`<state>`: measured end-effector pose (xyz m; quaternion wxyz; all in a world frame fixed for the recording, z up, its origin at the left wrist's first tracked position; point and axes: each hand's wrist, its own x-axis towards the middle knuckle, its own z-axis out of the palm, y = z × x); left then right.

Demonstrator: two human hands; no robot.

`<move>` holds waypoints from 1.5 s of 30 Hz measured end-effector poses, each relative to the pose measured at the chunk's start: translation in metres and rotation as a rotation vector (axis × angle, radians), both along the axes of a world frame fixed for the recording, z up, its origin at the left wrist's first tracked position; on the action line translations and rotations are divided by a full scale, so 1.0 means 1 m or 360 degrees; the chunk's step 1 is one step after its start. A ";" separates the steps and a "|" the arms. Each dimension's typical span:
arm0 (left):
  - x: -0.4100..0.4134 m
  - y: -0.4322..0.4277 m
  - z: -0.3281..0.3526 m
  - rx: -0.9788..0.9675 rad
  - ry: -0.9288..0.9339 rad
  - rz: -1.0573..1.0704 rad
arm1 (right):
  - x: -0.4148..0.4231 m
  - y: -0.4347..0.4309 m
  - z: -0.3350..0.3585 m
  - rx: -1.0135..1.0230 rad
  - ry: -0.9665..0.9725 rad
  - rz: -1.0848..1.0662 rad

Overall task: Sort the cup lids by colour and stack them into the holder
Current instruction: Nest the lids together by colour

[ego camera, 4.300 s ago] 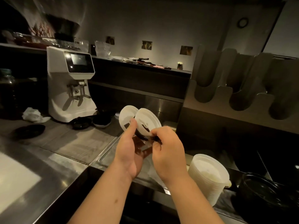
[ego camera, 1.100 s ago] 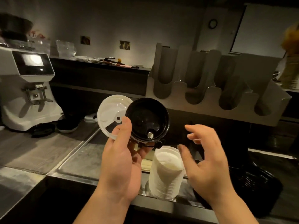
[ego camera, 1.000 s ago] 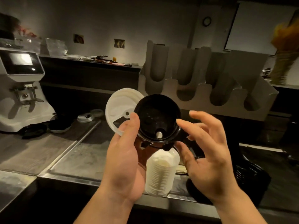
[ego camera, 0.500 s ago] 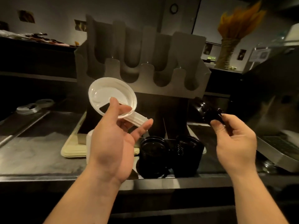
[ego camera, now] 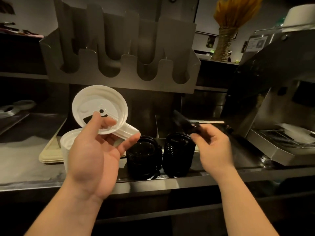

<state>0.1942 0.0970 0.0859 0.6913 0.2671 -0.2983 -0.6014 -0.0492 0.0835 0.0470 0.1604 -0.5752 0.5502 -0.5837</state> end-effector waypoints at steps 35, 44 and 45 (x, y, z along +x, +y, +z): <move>0.014 -0.011 -0.012 0.0052 0.0047 0.0116 | 0.070 -0.021 0.020 0.0585 0.1426 0.0480; 0.021 0.004 0.002 0.0002 0.0088 -0.0211 | 0.074 0.003 0.013 0.0011 0.0541 0.0242; 0.023 0.005 0.003 0.0028 0.0100 -0.0263 | 0.077 0.006 0.011 -0.0067 0.0483 0.0294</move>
